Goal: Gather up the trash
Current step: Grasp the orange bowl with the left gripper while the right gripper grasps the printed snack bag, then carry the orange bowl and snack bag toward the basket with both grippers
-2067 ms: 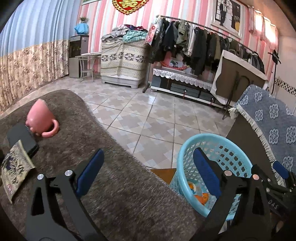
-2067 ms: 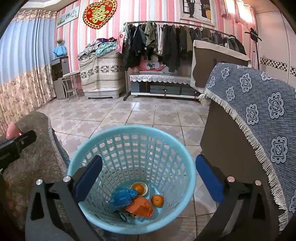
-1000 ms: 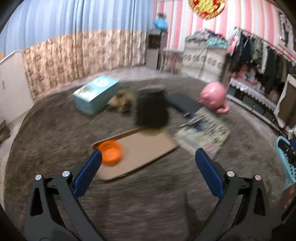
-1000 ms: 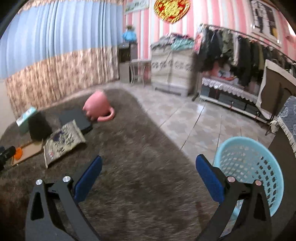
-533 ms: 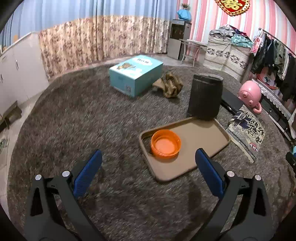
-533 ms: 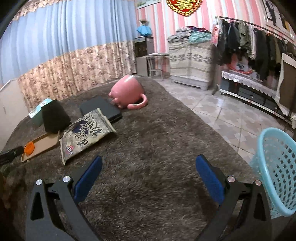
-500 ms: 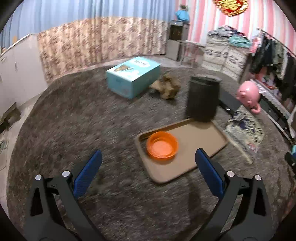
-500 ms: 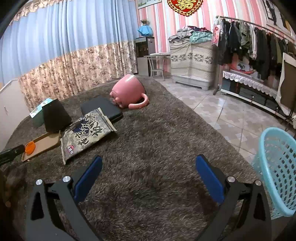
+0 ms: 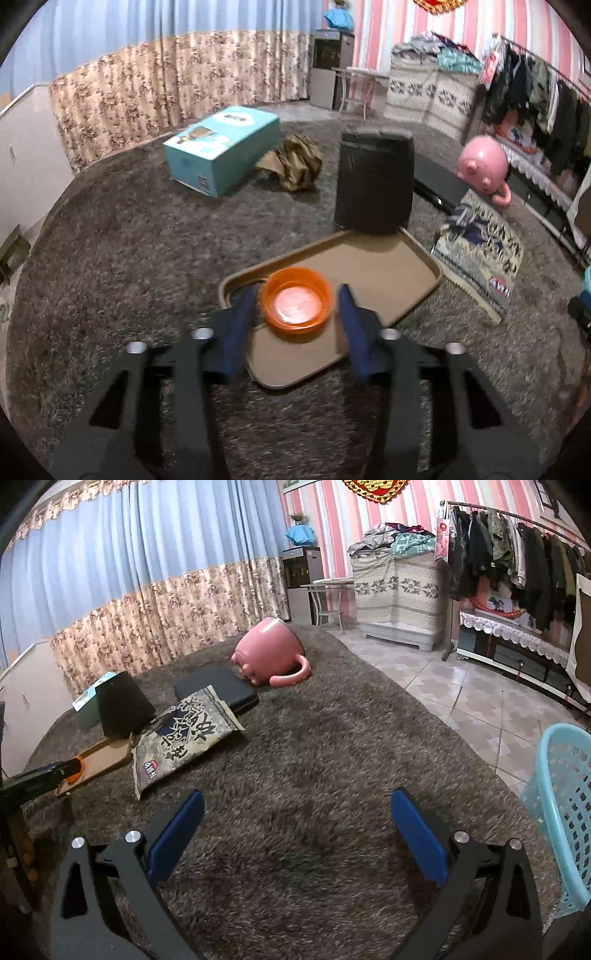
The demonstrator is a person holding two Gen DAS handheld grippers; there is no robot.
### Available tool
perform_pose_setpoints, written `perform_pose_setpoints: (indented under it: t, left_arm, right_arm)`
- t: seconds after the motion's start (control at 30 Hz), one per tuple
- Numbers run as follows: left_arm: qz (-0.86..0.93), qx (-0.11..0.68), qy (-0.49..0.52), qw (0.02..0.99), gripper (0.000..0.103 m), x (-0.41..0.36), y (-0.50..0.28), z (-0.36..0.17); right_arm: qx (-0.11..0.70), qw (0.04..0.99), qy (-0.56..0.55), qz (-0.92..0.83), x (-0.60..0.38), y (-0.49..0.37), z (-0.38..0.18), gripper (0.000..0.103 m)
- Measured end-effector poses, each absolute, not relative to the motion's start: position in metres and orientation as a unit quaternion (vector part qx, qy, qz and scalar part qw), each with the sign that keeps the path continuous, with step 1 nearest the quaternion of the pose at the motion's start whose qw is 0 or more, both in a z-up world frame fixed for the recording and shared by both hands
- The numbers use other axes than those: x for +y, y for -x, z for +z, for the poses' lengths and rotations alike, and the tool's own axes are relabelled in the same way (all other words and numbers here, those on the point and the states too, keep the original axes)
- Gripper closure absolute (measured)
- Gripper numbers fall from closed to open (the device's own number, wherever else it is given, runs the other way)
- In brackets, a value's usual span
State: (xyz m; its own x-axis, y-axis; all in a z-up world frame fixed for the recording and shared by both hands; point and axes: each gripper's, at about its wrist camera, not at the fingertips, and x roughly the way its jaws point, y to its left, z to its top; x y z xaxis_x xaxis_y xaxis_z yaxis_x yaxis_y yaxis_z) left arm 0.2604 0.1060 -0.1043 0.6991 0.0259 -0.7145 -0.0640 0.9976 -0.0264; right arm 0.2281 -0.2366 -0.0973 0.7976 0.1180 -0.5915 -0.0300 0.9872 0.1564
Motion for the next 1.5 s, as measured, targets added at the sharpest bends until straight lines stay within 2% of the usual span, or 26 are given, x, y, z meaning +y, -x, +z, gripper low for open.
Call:
perform_pose_setpoints:
  t: [0.4,0.7,0.97,1.03,1.1,1.2,1.23,1.27,1.33,1.5]
  left_arm:
    - [0.021,0.393,0.045,0.918,0.062,0.108,-0.269,-0.111]
    - [0.027,0.385,0.029,0.922,0.064,0.102,-0.268,-0.112]
    - [0.022,0.386,0.037,0.922,0.064,0.104,-0.267,-0.113]
    - [0.021,0.386,0.038,0.921,0.064,0.106,-0.268,-0.114]
    - [0.021,0.387,0.037,0.921,0.064,0.106,-0.269,-0.114]
    - [0.021,0.387,0.037,0.921,0.064,0.106,-0.269,-0.114]
    - [0.022,0.387,0.036,0.921,0.064,0.106,-0.269,-0.115]
    - [0.023,0.387,0.034,0.921,0.064,0.105,-0.269,-0.114]
    - [0.029,0.386,0.022,0.922,0.064,0.101,-0.267,-0.113]
    - [0.036,0.377,-0.001,0.926,0.064,0.092,-0.263,-0.106]
  right_arm:
    - [0.333,0.939,-0.079,0.036,-0.235,-0.238,-0.101,0.004]
    - [0.339,0.935,-0.069,0.076,-0.195,-0.290,-0.081,0.004]
    - [0.422,0.901,-0.011,0.105,-0.153,-0.339,-0.105,0.004]
    - [0.427,0.898,-0.008,0.106,-0.152,-0.340,-0.109,0.007]
    - [0.422,0.900,-0.005,0.112,-0.151,-0.337,-0.106,0.020]
    - [0.417,0.901,0.002,0.122,-0.149,-0.330,-0.103,0.049]
    - [0.415,0.900,-0.003,0.132,-0.151,-0.327,-0.102,0.066]
    - [0.415,0.900,-0.009,0.137,-0.152,-0.324,-0.101,0.073]
    - [0.411,0.901,-0.020,0.140,-0.157,-0.316,-0.098,0.082]
    - [0.391,0.908,-0.045,0.143,-0.177,-0.289,-0.091,0.089]
